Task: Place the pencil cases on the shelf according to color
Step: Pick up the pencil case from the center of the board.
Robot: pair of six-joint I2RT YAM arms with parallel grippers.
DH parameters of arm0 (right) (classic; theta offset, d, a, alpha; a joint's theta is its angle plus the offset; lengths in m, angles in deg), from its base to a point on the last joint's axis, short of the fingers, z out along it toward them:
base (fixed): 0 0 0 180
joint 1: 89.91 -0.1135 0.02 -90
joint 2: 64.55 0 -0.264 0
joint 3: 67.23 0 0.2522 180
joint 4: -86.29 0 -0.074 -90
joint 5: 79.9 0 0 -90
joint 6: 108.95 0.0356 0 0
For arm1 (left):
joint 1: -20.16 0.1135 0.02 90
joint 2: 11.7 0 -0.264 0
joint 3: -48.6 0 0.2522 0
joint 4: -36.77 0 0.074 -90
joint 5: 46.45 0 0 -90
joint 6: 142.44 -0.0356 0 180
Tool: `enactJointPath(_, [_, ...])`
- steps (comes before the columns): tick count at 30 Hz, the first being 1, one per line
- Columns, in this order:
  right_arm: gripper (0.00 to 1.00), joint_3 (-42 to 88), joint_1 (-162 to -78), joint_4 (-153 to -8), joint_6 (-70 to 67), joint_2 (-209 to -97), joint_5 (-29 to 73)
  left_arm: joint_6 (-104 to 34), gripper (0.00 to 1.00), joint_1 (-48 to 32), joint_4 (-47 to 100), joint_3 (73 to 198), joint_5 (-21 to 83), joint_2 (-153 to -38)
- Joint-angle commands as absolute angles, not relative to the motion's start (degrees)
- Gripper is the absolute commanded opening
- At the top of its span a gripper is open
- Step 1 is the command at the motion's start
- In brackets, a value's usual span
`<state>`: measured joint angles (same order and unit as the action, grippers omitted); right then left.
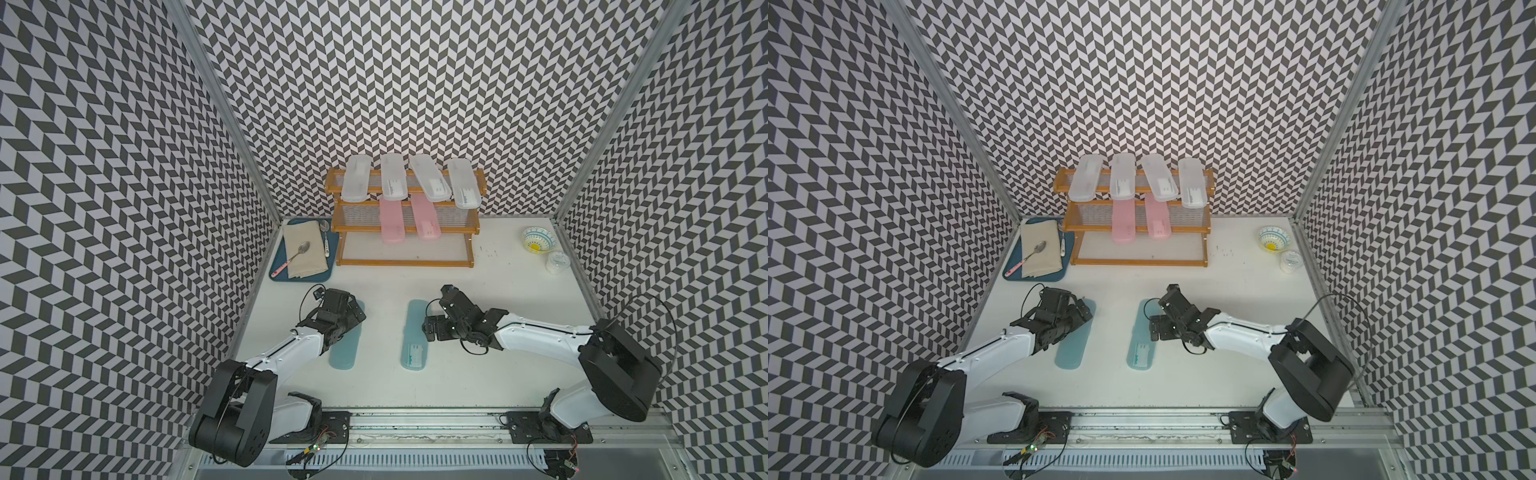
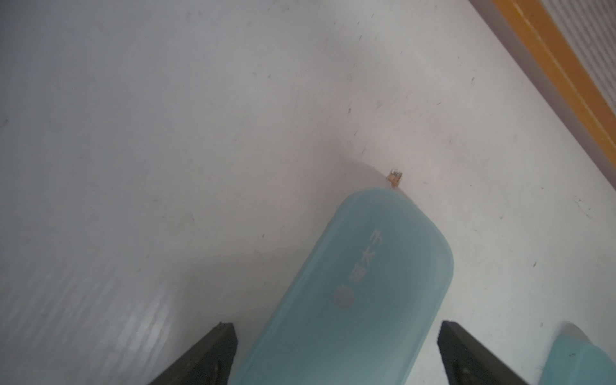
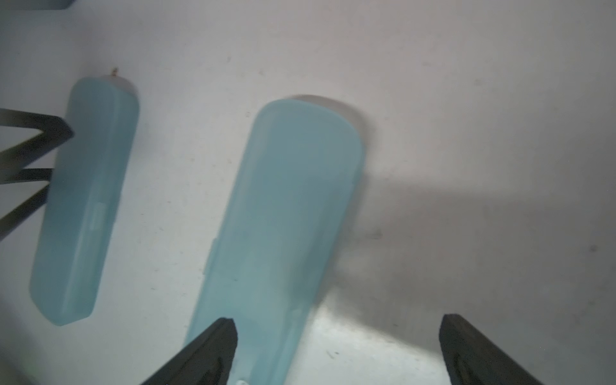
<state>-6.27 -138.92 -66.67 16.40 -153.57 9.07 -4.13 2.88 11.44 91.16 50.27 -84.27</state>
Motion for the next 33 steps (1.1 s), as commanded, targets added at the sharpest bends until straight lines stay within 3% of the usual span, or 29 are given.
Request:
enactJointPath(1, [0.99,-3.55,-142.0,-64.54,19.8,-156.22,9.65,-4.19,1.0,2.41,8.19,89.97,47.88,-86.81])
enactJointPath(21, [1.0,7.76,-150.92,-50.04,23.64,-169.79,-2.44,-5.54,1.0,2.41,7.91,89.16,48.24,-85.75])
enactJointPath(26, [1.0,3.15,-149.61,-47.7,23.93,-166.29,-6.65,-5.59,1.0,2.41,7.42,87.98,49.21,-85.25])
enactJointPath(33, [1.0,-7.38,-146.63,-52.84,20.51,-155.45,-4.73,-5.19,1.0,1.58,8.49,87.21,47.85,-85.23])
